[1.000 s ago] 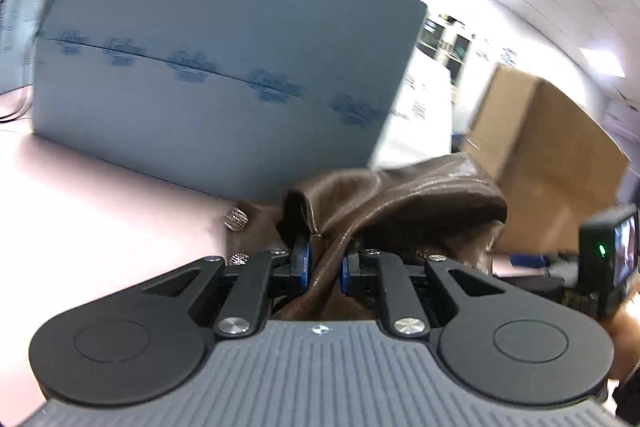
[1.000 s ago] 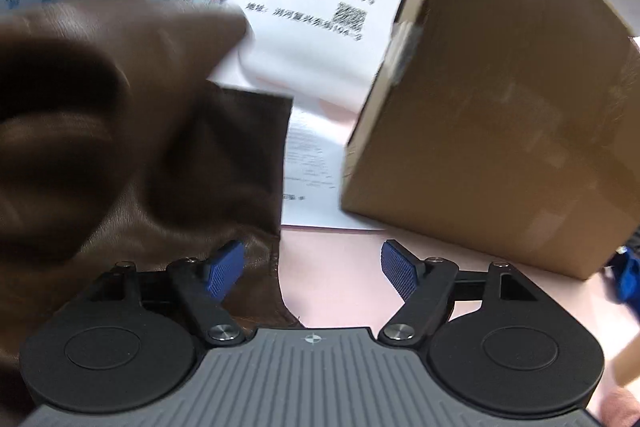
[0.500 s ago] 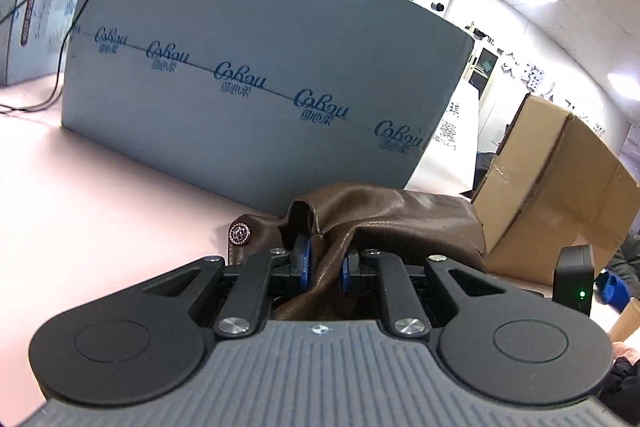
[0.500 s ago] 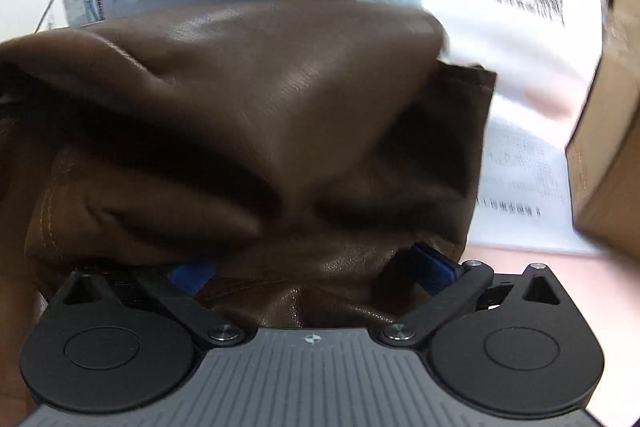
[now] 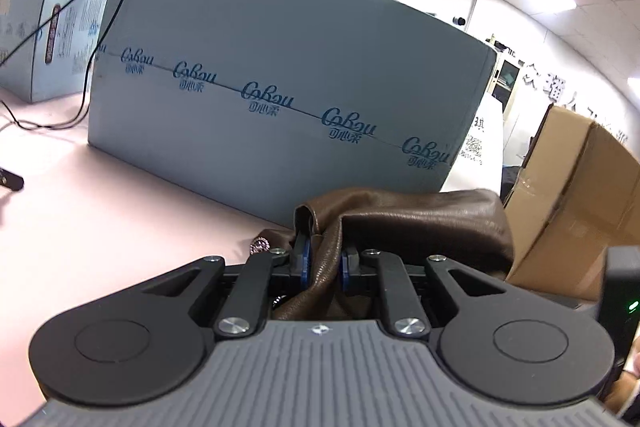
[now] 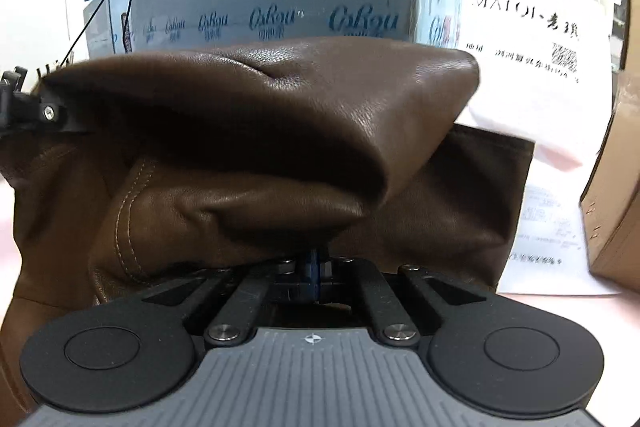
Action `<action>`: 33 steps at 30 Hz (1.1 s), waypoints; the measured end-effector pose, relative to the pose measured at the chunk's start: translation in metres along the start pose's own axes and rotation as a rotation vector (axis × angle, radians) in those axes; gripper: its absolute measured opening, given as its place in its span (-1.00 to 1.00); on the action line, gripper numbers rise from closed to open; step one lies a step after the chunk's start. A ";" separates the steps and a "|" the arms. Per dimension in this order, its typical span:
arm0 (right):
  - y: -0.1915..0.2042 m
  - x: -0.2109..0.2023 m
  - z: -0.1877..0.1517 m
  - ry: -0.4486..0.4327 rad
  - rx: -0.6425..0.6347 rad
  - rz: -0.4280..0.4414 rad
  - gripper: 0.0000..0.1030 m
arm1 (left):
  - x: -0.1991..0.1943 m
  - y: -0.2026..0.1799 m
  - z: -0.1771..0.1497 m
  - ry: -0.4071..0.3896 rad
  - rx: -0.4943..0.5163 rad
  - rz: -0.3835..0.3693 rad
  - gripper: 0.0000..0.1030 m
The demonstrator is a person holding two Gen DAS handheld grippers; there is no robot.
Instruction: Fold clothes
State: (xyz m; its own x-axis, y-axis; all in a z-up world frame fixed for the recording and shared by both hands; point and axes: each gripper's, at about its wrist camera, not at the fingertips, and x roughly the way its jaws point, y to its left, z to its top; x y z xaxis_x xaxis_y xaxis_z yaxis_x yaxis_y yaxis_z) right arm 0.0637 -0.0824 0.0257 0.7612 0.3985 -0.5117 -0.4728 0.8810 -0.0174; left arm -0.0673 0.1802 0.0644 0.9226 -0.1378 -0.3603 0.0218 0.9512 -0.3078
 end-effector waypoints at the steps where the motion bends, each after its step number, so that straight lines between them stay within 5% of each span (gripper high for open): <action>1: -0.002 -0.005 0.002 -0.017 0.003 -0.003 -0.99 | 0.000 0.000 0.000 0.000 0.004 0.000 -0.76; 7: -0.012 -0.041 0.017 -0.119 0.009 0.024 -0.99 | 0.005 0.008 0.003 0.027 -0.038 -0.006 -0.76; 10: -0.019 -0.050 0.024 -0.081 0.011 0.084 -0.87 | 0.005 0.011 0.004 0.032 -0.043 -0.007 -0.76; 11: -0.017 -0.050 0.025 -0.057 0.011 0.071 -0.27 | 0.004 0.010 0.003 0.028 -0.036 -0.006 -0.76; 12: -0.020 -0.049 0.029 -0.038 -0.002 0.032 0.68 | 0.004 0.009 0.003 0.023 -0.029 -0.003 -0.76; 13: -0.020 -0.053 0.029 -0.040 -0.019 0.008 0.91 | 0.004 0.009 0.003 0.023 -0.026 -0.003 -0.76; 16: -0.006 -0.108 0.018 -0.106 -0.040 0.034 0.93 | 0.005 0.010 0.003 0.033 -0.030 -0.005 -0.76; 18: -0.019 -0.107 0.019 -0.120 -0.013 0.073 0.94 | 0.006 0.010 0.003 0.037 -0.027 -0.004 -0.76; 24: -0.012 -0.076 0.043 -0.172 0.012 0.206 1.00 | 0.007 0.001 -0.001 0.036 0.012 -0.002 -0.76; 33: 0.021 0.001 0.042 -0.051 -0.046 0.121 1.00 | 0.007 -0.003 -0.004 0.053 0.033 -0.016 -0.76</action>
State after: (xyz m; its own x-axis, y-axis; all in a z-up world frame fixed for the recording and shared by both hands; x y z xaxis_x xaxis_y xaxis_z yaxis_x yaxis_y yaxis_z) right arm 0.0729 -0.0525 0.0606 0.7182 0.5145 -0.4684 -0.5816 0.8135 0.0017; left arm -0.0622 0.1752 0.0597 0.9005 -0.1662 -0.4018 0.0496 0.9573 -0.2849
